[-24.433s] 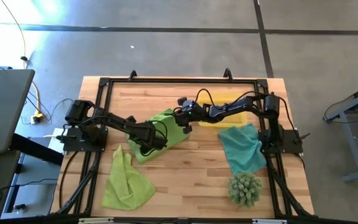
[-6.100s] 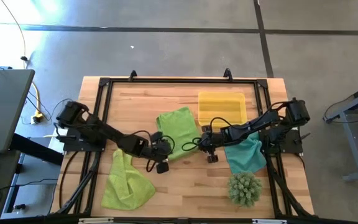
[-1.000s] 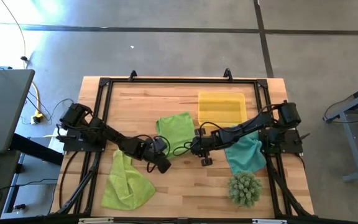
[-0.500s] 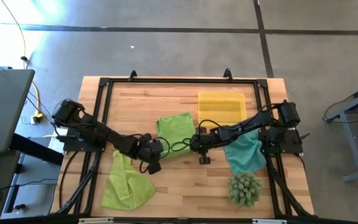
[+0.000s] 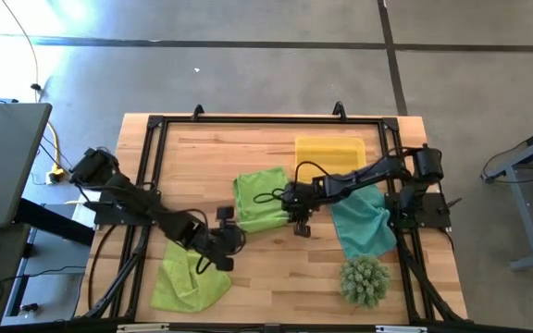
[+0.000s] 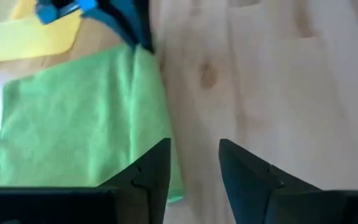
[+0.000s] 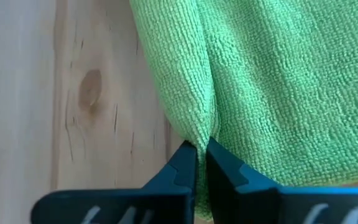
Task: Roll microfiber towels into tight, uniform cylinder then place into a basket
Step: Roll the top green microfiber towel
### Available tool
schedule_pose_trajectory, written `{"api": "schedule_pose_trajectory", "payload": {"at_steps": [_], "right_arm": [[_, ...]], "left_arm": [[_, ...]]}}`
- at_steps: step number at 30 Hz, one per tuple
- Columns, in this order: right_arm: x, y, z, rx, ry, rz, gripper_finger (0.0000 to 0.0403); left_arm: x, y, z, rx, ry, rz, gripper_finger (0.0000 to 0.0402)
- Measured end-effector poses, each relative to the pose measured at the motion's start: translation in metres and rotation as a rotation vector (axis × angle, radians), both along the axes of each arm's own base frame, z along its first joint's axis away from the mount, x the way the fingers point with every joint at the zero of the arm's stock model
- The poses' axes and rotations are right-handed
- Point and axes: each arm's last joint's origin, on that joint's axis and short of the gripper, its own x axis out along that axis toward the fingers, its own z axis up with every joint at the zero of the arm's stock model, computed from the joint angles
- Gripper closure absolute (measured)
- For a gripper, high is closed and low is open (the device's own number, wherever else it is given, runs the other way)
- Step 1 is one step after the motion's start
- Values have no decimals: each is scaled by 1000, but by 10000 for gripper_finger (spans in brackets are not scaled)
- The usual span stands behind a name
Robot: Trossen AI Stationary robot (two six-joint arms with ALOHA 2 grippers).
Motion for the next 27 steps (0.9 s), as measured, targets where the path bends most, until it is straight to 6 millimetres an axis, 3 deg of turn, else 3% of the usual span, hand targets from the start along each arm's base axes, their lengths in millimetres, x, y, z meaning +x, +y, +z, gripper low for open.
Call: {"api": "schedule_pose_trajectory", "payload": {"at_steps": [8, 12, 17, 22, 27], "right_arm": [[1, -6, -1, 45, -6, -16, 396], [1, -6, 0, 43, -10, -16, 396], [2, -6, -1, 32, -24, -21, 396], [2, -6, 0, 31, -26, -20, 396], [2, -6, 0, 28, -29, -14, 390]], "left_arm": [[11, 11, -34, 22, 103, 42, 236], [13, 20, -46, 117, 123, 117, 234], [16, 27, -53, 69, 153, 128, 236], [16, 28, -55, 29, 150, 156, 271], [18, 30, -54, -75, 152, 167, 350]]}}
